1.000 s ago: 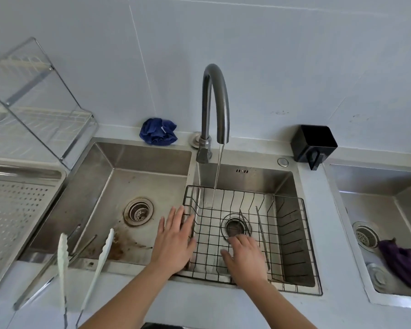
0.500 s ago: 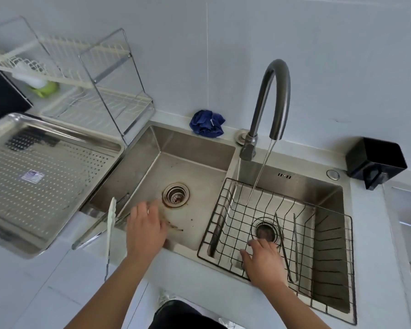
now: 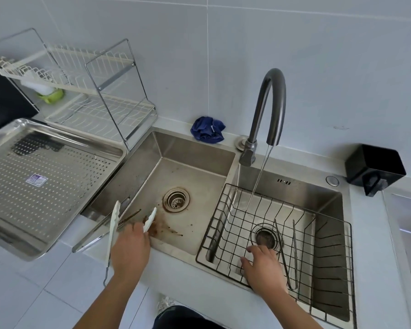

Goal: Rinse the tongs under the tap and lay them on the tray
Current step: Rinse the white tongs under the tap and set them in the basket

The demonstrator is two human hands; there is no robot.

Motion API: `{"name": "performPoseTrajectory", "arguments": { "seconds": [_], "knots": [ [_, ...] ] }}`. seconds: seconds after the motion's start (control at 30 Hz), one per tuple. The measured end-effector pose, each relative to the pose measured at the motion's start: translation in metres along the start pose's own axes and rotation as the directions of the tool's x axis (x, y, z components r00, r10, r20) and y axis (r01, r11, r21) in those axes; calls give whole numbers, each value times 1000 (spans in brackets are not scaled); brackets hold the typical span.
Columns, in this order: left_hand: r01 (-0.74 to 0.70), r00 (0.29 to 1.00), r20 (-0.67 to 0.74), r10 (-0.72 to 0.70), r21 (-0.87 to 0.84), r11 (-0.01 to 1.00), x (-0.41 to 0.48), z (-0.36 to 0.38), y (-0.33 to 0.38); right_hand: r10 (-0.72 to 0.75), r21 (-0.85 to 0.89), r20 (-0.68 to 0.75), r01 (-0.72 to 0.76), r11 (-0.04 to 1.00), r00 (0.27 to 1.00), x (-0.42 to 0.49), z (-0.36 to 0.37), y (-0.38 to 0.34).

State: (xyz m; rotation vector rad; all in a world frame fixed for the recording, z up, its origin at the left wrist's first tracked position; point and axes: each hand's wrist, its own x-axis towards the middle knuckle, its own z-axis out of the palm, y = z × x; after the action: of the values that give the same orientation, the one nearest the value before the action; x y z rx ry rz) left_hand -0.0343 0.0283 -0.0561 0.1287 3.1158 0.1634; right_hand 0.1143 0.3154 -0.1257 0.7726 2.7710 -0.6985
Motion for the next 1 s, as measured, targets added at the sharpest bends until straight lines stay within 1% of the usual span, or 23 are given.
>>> {"name": "performPoseTrajectory", "arguments": {
  "seconds": [0.1, 0.2, 0.27, 0.33, 0.4, 0.43, 0.47, 0.5, 0.53, 0.57, 0.6, 0.63, 0.67, 0.7, 0.73, 0.77, 0.8, 0.83, 0.87, 0.9, 0.93, 1.0],
  "knots": [
    [-33, 999, 5, 33, -4, 999, 0, -7, 4, 7, 0, 11, -7, 1000, 1000, 1, 0, 0],
    [-165, 984, -72, 164, 0, 986, -2, -23, 18, 19, 12, 20, -19, 1000, 1000, 1, 1, -1],
    [-272, 948, -166, 272, 19, 962, -3, -36, 32, 25, 21, 33, -26, 999, 999, 2, 1, 0],
    [-377, 891, -257, 374, 41, 925, -2, -45, 48, 37, 46, 61, -39, 998, 997, 3, 0, 0],
    [-455, 841, -312, 443, 35, 890, -1, -51, 66, 63, 118, 93, -74, 990, 994, 6, -4, -2],
    [-488, 821, -339, 459, 1, 873, 0, -54, 75, 74, 167, 104, -91, 982, 992, 7, -7, -3],
    [-504, 821, -356, 447, -84, 859, 0, -55, 85, 80, 219, 107, -102, 970, 991, 9, -12, -5],
    [-487, 851, -341, 399, -229, 843, -1, -57, 94, 81, 275, 107, -108, 955, 991, 12, -17, -8],
    [-426, 900, -279, 334, -403, 810, -1, -60, 103, 85, 344, 104, -116, 932, 991, 14, -24, -11],
    [-338, 941, -183, 286, -584, 738, -2, -61, 111, 98, 425, 103, -133, 895, 990, 17, -33, -16],
    [-219, 963, -67, 260, -755, 617, -2, -61, 117, 115, 504, 102, -151, 851, 988, 19, -41, -21],
    [-63, 963, 62, 261, -892, 447, -2, -61, 124, 129, 568, 95, -160, 807, 987, 22, -50, -25],
    [110, 947, 178, 269, -962, 252, -3, -63, 130, 139, 615, 81, -159, 773, 987, 24, -59, -30],
    [269, 918, 275, 285, -961, 59, -3, -64, 135, 145, 652, 66, -153, 743, 987, 26, -67, -34],
    [396, 888, 346, 304, -911, -118, -3, -64, 140, 149, 684, 49, -142, 715, 988, 28, -75, -38],
    [483, 860, 397, 320, -837, -257, -1, -63, 143, 149, 717, 34, -128, 686, 988, 29, -82, -41],
    [531, 839, 427, 338, -777, -336, -1, -61, 146, 147, 749, 22, -114, 653, 989, 30, -88, -44],
    [554, 826, 439, 353, -748, -366, 0, -58, 148, 145, 783, 21, -107, 613, 989, 32, -93, -47],
    [560, 821, 442, 361, -747, -359, 1, -56, 149, 140, 820, 34, -107, 562, 990, 33, -98, -50],
    [550, 824, 438, 359, -771, -321, 3, -55, 149, 125, 861, 55, -111, 496, 991, 34, -102, -52],
    [527, 831, 429, 354, -811, -255, 3, -54, 148, 99, 899, 76, -111, 424, 992, 36, -105, -54],
    [447, 854, 407, 323, -893, -57, 3, -54, 147, 42, 950, 83, -91, 297, 996, 37, -111, -60]
  ]
}}
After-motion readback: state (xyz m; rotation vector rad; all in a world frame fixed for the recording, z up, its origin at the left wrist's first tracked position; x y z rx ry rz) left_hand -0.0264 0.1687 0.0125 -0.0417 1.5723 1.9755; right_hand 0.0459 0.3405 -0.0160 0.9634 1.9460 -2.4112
